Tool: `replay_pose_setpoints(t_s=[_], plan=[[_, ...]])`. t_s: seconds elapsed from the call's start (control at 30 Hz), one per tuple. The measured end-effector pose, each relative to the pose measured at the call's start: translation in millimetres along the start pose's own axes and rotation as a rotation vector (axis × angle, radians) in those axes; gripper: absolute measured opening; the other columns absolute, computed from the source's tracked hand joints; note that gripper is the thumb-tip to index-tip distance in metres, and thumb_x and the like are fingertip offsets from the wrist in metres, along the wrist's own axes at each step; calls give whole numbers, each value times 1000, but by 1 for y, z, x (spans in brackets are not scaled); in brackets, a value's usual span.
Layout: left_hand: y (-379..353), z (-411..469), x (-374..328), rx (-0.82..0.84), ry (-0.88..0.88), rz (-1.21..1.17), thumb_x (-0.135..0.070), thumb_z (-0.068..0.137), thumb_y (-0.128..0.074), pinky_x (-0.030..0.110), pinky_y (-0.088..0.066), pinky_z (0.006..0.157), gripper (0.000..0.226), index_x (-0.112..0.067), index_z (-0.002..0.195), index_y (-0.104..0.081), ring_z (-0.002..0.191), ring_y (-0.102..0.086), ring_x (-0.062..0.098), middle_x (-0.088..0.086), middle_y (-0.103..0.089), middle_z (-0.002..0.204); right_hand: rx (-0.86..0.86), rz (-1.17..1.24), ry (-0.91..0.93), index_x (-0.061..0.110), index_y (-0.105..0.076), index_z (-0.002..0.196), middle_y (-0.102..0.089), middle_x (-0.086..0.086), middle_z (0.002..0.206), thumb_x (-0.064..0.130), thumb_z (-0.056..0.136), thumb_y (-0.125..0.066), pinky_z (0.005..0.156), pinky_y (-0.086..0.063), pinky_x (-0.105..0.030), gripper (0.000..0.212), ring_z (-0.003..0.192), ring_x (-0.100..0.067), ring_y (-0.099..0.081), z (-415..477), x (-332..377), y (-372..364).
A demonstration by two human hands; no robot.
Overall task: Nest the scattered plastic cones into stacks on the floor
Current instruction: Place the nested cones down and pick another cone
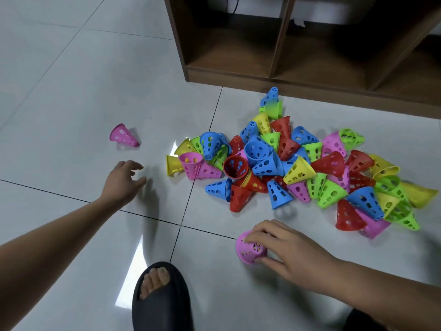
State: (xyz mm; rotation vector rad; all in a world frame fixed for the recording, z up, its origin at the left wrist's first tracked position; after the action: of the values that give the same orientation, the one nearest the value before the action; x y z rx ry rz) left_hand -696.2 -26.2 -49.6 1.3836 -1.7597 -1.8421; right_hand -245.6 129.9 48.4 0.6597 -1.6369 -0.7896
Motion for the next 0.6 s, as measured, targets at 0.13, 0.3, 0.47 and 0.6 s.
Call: replay_pose_setpoints(t_s=[0.13, 0.3, 0.47, 0.6], plan=[[5, 11, 6, -26, 33, 4, -23, 90, -80, 34, -47, 91, 38, -19, 126, -69, 112, -67, 25, 6, -59, 132, -32, -63, -14, 36, -54, 135, -52, 16, 130, 41, 100, -68, 87, -57, -31, 38, 115, -10, -57, 3, -6, -9], [14, 32, 7, -55, 68, 2, -25, 87, -80, 41, -49, 99, 46, -23, 130, -64, 125, -59, 29, 7, -52, 139, -95, -142, -50, 35, -53, 137, -55, 16, 127, 47, 98, -69, 83, -56, -30, 44, 109, -12, -58, 33, -12, -4], [30, 54, 1, -88, 61, 11, -20, 84, -78, 42, -45, 103, 54, -26, 134, -59, 137, -46, 32, 6, -44, 150, -133, -177, -23, 29, -58, 134, -57, 10, 127, 39, 98, -72, 90, -55, -32, 40, 113, -16, -59, 63, -25, 3], [44, 79, 11, -81, 76, 4, -22, 85, -79, 45, -38, 116, 63, -26, 143, -54, 148, -37, 33, 6, -36, 162, -119, -154, -36, 32, -54, 135, -55, 10, 129, 45, 99, -68, 87, -57, -33, 41, 117, -15, -56, 71, -33, 1]])
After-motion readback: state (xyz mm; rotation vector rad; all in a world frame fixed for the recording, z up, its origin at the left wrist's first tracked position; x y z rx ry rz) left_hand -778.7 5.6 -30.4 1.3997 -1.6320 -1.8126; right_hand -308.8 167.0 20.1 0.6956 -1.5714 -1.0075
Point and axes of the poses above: each hand's wrist, its own z-axis towards the middle knuckle, its own y-axis out of the back of the hand, x = y × z, the point moved 5 cm from there along z, towards the middle knuckle
